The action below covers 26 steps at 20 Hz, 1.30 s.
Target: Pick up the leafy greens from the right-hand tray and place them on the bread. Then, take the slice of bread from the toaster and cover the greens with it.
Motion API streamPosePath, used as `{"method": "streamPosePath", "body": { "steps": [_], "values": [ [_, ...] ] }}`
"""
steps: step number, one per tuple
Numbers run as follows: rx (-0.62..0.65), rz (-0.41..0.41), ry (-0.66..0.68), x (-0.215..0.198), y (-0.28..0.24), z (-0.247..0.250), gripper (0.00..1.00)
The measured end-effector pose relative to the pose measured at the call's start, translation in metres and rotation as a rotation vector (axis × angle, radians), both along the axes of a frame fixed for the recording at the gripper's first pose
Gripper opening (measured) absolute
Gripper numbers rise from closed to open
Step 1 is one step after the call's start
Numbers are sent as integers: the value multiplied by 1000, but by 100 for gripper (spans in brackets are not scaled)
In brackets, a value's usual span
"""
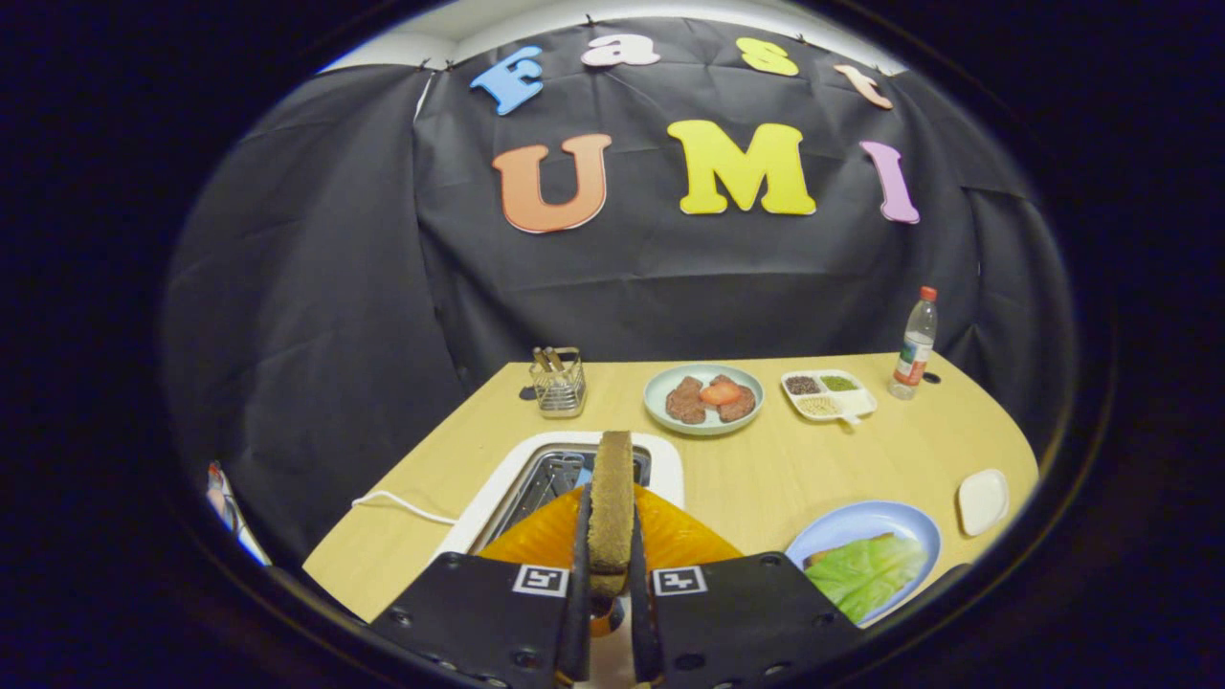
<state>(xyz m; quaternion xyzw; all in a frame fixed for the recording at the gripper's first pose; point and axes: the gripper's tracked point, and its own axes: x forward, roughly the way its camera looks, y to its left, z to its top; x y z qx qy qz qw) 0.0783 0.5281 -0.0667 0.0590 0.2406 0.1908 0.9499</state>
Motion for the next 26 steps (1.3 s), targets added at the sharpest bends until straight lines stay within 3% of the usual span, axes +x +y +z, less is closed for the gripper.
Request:
{"method": "streamPosePath", "body": {
  "steps": [1, 8, 16, 19, 26],
  "values": [
    [3, 5, -6, -2, 0, 3, 10],
    [88, 23, -111, -3, -18, 59, 10],
    [206, 37, -185, -19, -74, 122, 10],
    [231, 4, -176, -22, -111, 115, 10],
    [277, -126, -67, -16, -197, 40, 10]
  ]
}}
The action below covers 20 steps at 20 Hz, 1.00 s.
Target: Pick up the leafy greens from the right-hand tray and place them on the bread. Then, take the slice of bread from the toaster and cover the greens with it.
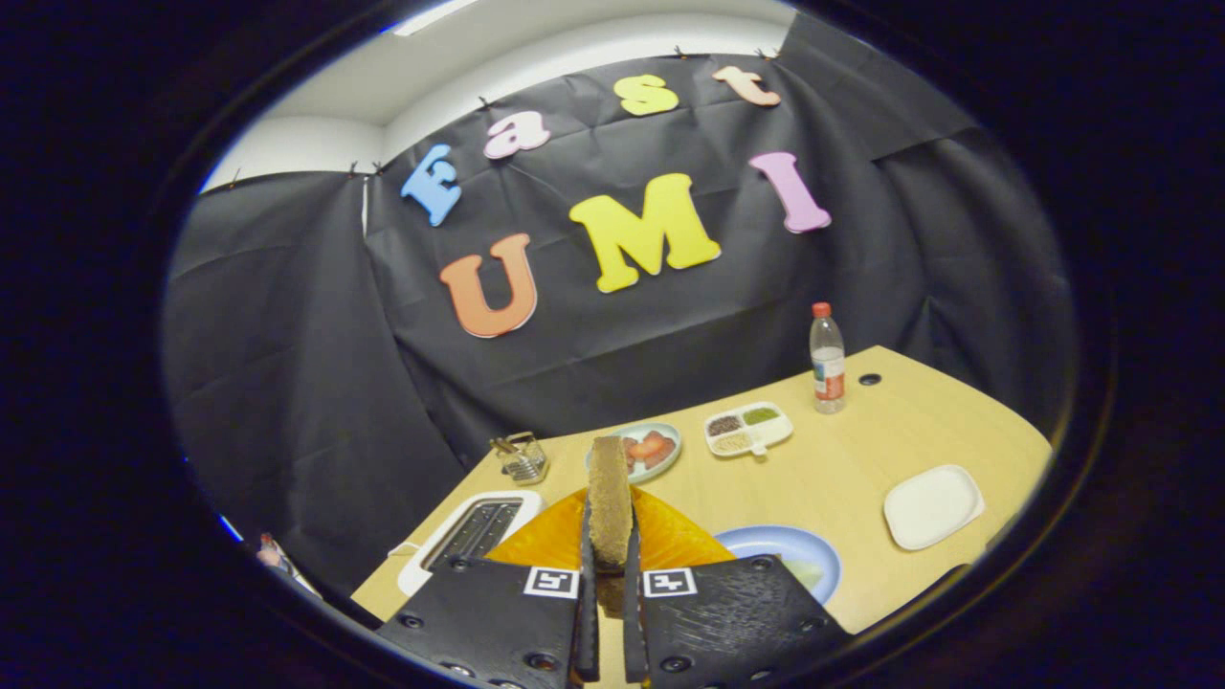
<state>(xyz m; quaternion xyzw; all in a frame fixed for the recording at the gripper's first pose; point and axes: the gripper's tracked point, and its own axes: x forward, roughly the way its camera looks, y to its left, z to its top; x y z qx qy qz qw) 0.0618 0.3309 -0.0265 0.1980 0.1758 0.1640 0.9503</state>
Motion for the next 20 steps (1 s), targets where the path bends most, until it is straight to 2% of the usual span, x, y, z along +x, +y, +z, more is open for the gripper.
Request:
{"method": "streamPosePath", "body": {
  "steps": [10, 17, 20],
  "values": [
    [93, -25, 135, 13, -10, -86, 10],
    [77, -58, 172, 14, -30, -115, 10],
    [46, -70, 178, 13, -43, -127, 17]
  ]
}}
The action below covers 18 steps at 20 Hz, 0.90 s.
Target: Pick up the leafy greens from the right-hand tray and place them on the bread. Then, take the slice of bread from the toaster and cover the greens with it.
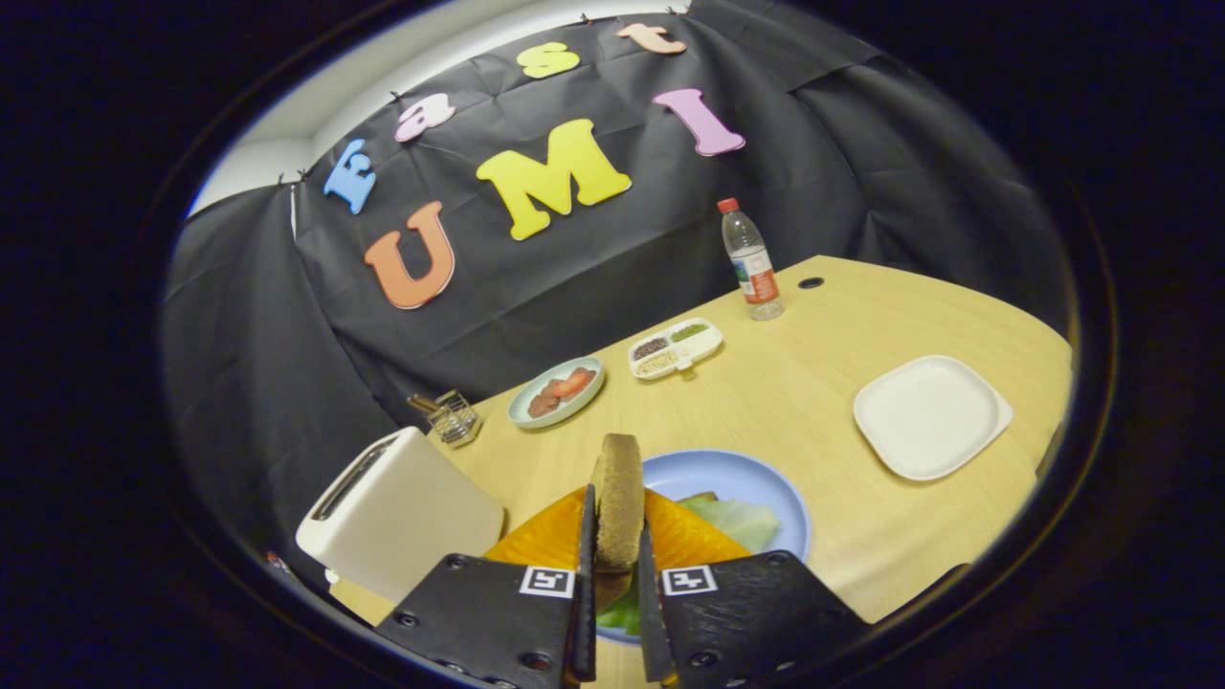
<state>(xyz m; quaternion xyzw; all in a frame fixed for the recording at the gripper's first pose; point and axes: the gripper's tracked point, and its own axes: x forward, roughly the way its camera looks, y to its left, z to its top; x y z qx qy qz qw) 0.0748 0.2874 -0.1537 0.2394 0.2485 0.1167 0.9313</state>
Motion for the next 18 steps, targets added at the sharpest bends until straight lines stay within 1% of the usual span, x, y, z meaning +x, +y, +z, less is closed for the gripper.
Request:
{"method": "streamPosePath", "body": {
  "steps": [4, 5, 9, 15, 16, 18],
  "values": [
    [-37, 20, 21, 0, -16, -12, 30],
    [-48, 24, 25, 0, -21, -14, 31],
    [-86, 29, 42, 6, -40, -22, 53],
    [-170, 39, 3, 9, -56, -17, 85],
    [-188, 39, -12, 10, -59, -14, 92],
    [-224, 33, -59, 11, -67, -4, 95]
  ]
}}
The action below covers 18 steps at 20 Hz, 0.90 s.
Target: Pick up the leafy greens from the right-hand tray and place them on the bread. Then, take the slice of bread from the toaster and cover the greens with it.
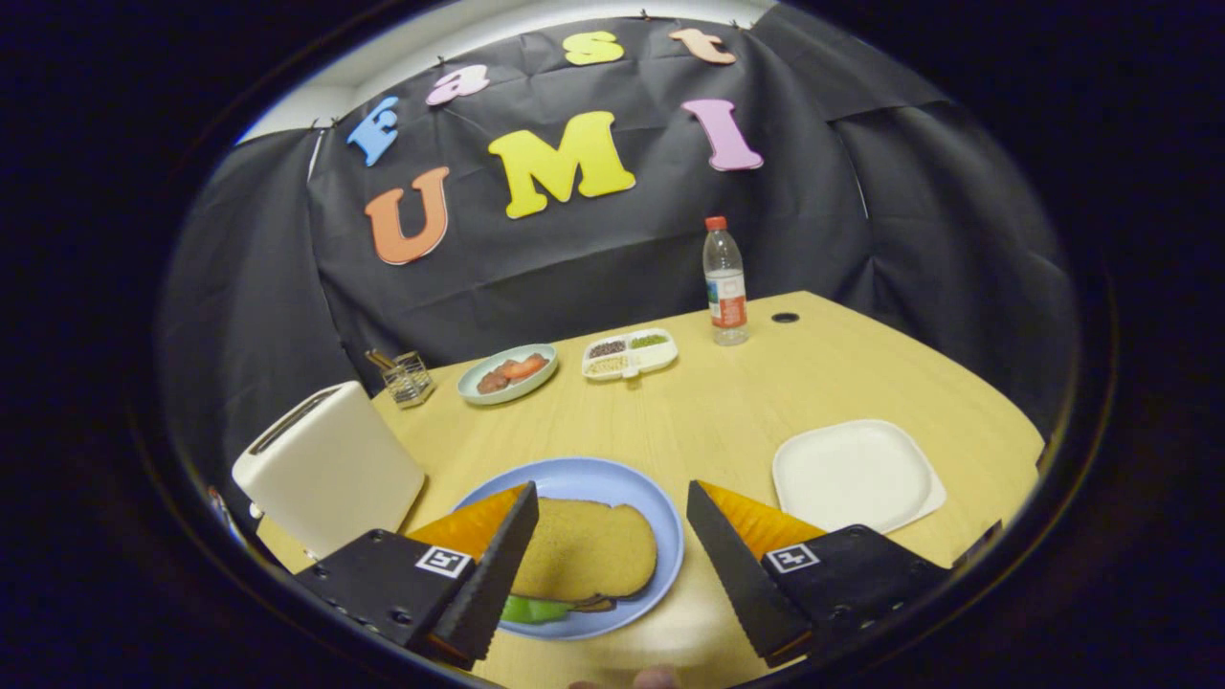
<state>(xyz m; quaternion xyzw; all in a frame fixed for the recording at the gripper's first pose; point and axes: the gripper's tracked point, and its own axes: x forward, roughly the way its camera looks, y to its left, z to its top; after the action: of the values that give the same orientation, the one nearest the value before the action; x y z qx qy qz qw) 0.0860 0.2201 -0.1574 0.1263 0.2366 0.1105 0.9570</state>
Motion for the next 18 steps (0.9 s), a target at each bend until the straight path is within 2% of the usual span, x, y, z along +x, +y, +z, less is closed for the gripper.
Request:
{"method": "streamPosePath", "body": {
  "steps": [6, 11, 18],
  "values": [
    [-101, 3, -218, -2, -25, 62, 96],
    [-99, 5, -352, -8, -43, 106, 95],
    [-170, 55, -375, -20, -50, 134, 95]
  ]
}}
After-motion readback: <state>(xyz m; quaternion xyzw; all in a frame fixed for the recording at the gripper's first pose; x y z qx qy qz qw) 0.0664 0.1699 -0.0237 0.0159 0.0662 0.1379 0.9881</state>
